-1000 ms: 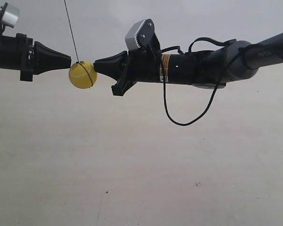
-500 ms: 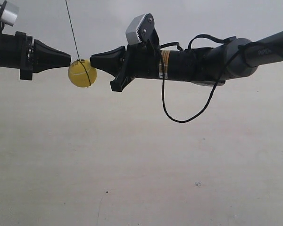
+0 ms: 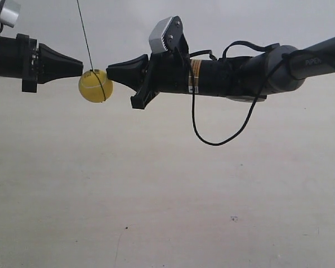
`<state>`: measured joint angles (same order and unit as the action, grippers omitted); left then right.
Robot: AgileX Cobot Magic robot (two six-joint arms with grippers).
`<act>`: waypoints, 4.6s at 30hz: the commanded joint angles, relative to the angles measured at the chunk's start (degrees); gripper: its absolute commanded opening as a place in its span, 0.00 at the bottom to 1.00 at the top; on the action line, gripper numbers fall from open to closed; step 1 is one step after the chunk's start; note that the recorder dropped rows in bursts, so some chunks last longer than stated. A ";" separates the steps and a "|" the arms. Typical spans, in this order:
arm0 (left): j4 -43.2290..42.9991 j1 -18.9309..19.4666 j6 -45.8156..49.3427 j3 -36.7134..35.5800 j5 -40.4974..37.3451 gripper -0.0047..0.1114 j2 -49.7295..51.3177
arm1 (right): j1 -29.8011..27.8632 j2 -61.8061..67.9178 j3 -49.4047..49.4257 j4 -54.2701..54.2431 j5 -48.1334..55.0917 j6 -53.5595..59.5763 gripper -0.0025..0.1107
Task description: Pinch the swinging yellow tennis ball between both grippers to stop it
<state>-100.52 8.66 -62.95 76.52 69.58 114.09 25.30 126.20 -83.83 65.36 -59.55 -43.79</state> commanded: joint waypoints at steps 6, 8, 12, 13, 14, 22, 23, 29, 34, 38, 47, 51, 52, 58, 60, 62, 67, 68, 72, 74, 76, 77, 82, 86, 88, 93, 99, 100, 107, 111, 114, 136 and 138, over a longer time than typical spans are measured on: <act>0.57 2.29 -0.30 0.65 0.38 0.08 -2.07 | -1.20 -0.36 -0.33 0.15 -0.31 0.42 0.02; 0.57 3.07 -0.43 0.65 0.38 0.08 -2.47 | -1.92 -0.36 -0.33 0.15 -0.61 -0.02 0.02; 0.57 3.63 -0.66 0.65 0.38 0.08 -2.47 | -2.17 -0.36 -0.33 0.88 -0.85 -0.54 0.02; 0.57 3.61 -1.31 0.65 0.38 0.08 -2.47 | -2.17 -0.36 -0.33 1.26 -1.16 -0.96 0.02; 0.57 3.61 -1.32 0.65 0.38 0.08 -2.47 | -2.17 -0.36 -0.33 1.41 -1.16 -0.94 0.02; 0.57 3.61 -1.60 0.77 0.38 0.08 -4.68 | -2.45 -4.30 -0.33 5.46 0.07 -0.64 0.02; 0.57 3.61 -1.93 0.77 0.38 0.08 -6.27 | -2.45 -6.77 -0.22 7.41 1.28 -1.30 0.02; 0.57 3.47 -6.12 0.77 0.38 0.08 -17.02 | -2.45 -16.96 -0.22 21.62 2.68 -11.47 0.02; 0.57 3.25 -11.01 0.77 0.38 0.08 -28.06 | -2.45 -24.82 -0.22 26.27 -7.21 -17.64 0.02; 2.68 3.25 -12.86 0.77 0.38 0.08 -37.23 | -2.45 -34.58 -0.22 26.50 -3.89 -21.48 0.02; 4.76 3.25 -18.32 0.77 -13.31 0.08 -53.98 | -2.45 -54.33 -0.22 30.94 20.56 -26.65 0.02; 3.57 3.25 -20.76 0.77 -24.56 0.08 -60.76 | -2.45 -60.49 -0.22 34.59 29.64 -30.57 0.02; 2.92 3.25 -21.61 0.77 -27.04 0.08 -62.61 | -2.45 -61.55 -0.22 34.59 30.77 -30.97 0.02; 1.55 3.35 -22.95 -2.46 -40.28 0.08 -74.45 | -2.45 -68.14 1.27 34.59 41.06 -28.93 0.02; 0.61 3.35 -22.06 -4.86 -43.57 0.08 -78.89 | -2.45 -70.71 2.69 34.59 45.31 -28.48 0.02; 0.57 3.35 -21.34 -7.35 -46.10 0.08 -83.02 | -2.45 -73.38 4.66 34.59 48.68 -27.78 0.02; 0.83 3.35 -20.21 -14.07 -49.84 0.08 -91.02 | -2.45 -81.70 11.74 34.59 53.59 -24.17 0.02; 1.54 3.35 -20.09 -15.04 -50.48 0.08 -91.98 | -2.45 -83.61 12.93 34.59 54.53 -24.17 0.02; 4.19 3.35 -20.31 -17.87 -50.72 0.08 -95.21 | -2.45 -91.45 18.75 34.59 56.74 -24.17 0.02; 4.19 3.35 -21.29 -19.32 -49.74 0.08 -96.62 | -2.45 -95.19 21.69 34.59 56.87 -24.17 0.02; 4.19 3.35 -22.31 -21.13 -49.64 0.08 -97.94 | -2.45 -99.08 24.31 34.59 56.87 -24.41 0.02; 4.19 3.35 -22.31 -22.08 -49.64 0.08 -98.46 | -2.45 -100.83 25.21 34.59 56.87 -24.69 0.02; 5.20 3.35 -22.31 -25.89 -49.64 0.08 -100.45 | -2.45 -105.63 26.89 34.59 57.25 -25.65 0.02; 6.89 3.35 -22.31 -28.80 -48.86 0.08 -101.71 | -2.45 -107.19 28.75 34.59 56.78 -28.06 0.02; 6.99 3.35 -22.31 -30.22 -47.73 0.08 -102.40 | -2.45 -108.17 30.80 34.59 55.73 -28.05 0.02; 6.99 3.35 -22.31 -33.95 -47.56 0.08 -106.24 | -2.45 -111.89 37.91 34.59 55.06 -27.75 0.02; 7.87 3.35 -23.20 -41.39 -52.03 0.08 -114.09 | -2.45 -119.66 46.77 34.59 58.39 -29.43 0.02; 8.30 3.35 -23.49 -42.20 -52.54 0.08 -114.09 | -2.45 -121.09 47.73 34.59 58.66 -29.84 0.02; 9.07 3.35 -26.06 -49.22 -47.94 0.08 -114.09 | -2.45 -126.20 54.64 34.59 56.09 -31.70 0.02; 9.93 3.35 -26.20 -53.24 -47.94 0.08 -114.09 | -2.45 -126.20 55.85 34.59 50.28 -33.59 0.02; 9.70 3.25 -26.20 -55.62 -47.43 0.08 -114.09 | -2.45 -126.20 55.85 34.59 47.55 -34.11 0.02; 9.47 0.66 -26.20 -57.59 -47.03 0.08 -114.09 | -2.12 -126.20 55.85 34.59 46.18 -35.36 0.02; 9.47 0.66 -26.20 -57.59 -47.03 0.08 -114.09 | -1.97 -126.20 55.85 34.59 46.28 -35.13 0.02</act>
<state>-91.48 9.69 -88.42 19.12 22.53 0.23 23.00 0.18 -27.98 100.00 -13.87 -78.64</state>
